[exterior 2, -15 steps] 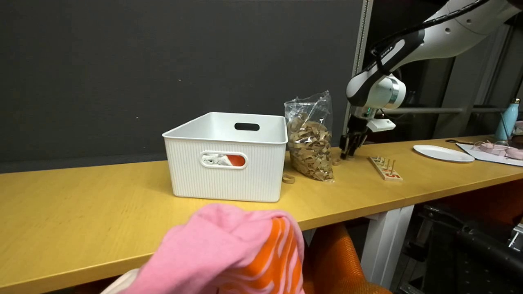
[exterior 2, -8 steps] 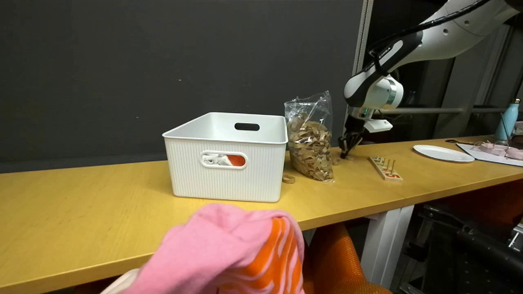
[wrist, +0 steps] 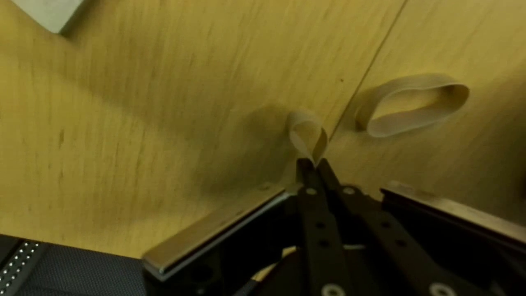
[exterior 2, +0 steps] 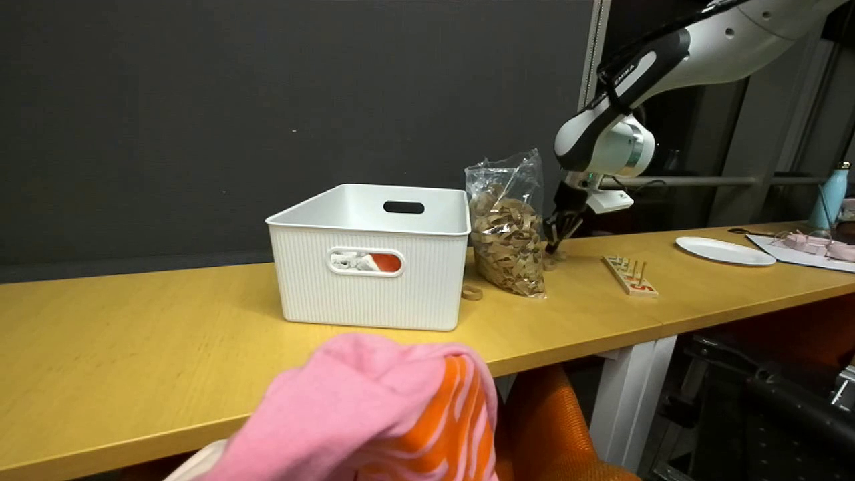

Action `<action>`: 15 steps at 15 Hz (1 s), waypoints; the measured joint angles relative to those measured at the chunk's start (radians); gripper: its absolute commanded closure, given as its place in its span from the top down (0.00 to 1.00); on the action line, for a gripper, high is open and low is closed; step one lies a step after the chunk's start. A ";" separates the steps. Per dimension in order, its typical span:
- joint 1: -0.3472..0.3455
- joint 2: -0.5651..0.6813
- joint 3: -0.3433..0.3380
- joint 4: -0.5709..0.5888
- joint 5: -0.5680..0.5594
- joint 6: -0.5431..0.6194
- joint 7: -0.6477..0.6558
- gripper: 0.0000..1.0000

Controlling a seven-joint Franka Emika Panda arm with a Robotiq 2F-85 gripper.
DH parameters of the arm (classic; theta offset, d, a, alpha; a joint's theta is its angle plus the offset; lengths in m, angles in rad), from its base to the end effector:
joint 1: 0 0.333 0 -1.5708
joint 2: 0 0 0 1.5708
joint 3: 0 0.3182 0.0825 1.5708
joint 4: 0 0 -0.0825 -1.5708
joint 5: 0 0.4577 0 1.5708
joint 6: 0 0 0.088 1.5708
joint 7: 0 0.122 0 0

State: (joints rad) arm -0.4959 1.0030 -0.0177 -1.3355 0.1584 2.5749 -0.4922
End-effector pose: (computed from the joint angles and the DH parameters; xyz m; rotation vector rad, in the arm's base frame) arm 0.7091 -0.3983 0.0781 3.0726 -0.2078 0.3851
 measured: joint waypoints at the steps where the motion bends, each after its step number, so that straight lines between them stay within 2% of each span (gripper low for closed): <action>1: 0.009 -0.011 0.000 -0.012 0.000 0.000 0.001 0.22; 10: 0.054 -0.044 0.001 -0.102 -0.014 0.025 0.033 0.86; 11: 0.054 -0.048 0.001 -0.118 -0.015 0.038 0.034 0.89; 12: 0.054 -0.053 0.000 -0.134 -0.015 0.045 0.036 0.82; 13: 0.054 -0.058 0.000 -0.148 -0.015 0.051 0.038 0.57; 15: 0.054 -0.064 -0.001 -0.168 -0.017 0.056 0.045 0.56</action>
State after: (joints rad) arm -0.4418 0.9395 -0.0182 -1.5038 0.1414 2.6310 -0.4470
